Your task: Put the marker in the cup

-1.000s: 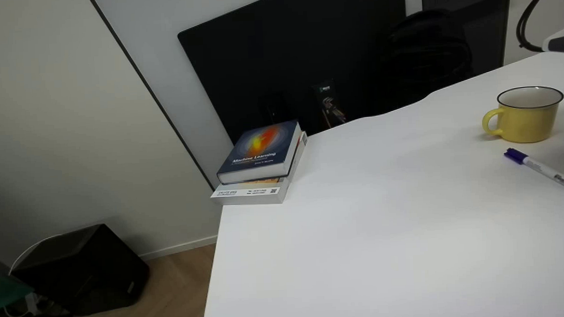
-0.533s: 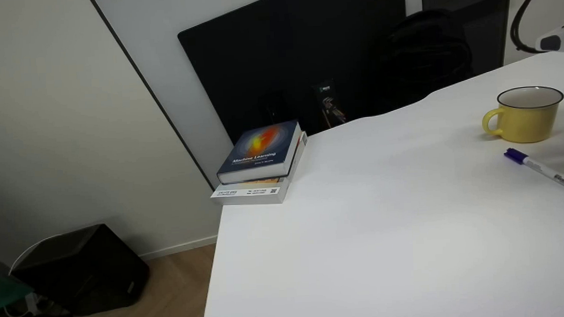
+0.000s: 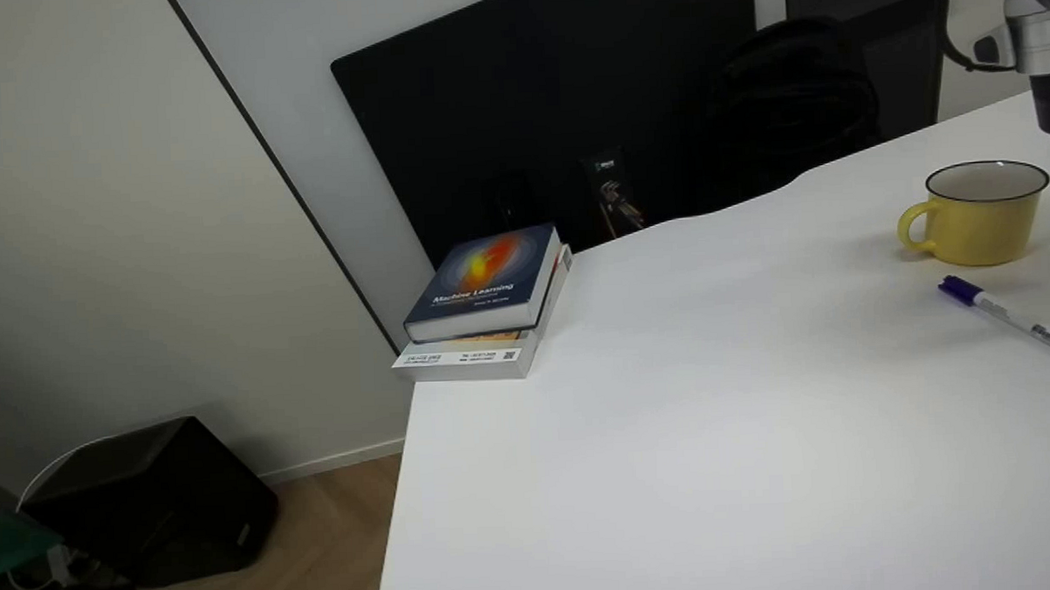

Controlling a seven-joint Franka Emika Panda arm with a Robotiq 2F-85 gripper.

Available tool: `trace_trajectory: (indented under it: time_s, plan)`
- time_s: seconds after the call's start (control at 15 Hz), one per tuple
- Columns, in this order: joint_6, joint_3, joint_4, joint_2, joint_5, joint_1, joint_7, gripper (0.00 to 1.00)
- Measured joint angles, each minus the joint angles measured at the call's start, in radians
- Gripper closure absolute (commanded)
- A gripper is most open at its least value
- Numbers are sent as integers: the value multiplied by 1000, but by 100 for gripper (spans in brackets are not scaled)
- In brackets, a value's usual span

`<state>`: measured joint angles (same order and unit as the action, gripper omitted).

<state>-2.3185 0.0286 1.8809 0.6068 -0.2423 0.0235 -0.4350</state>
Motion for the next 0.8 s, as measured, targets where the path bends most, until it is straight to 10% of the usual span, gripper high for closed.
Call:
trace_trajectory:
  time_s: [0.8]
  plan:
    - [39,0,-17,16,114,37,512,0]
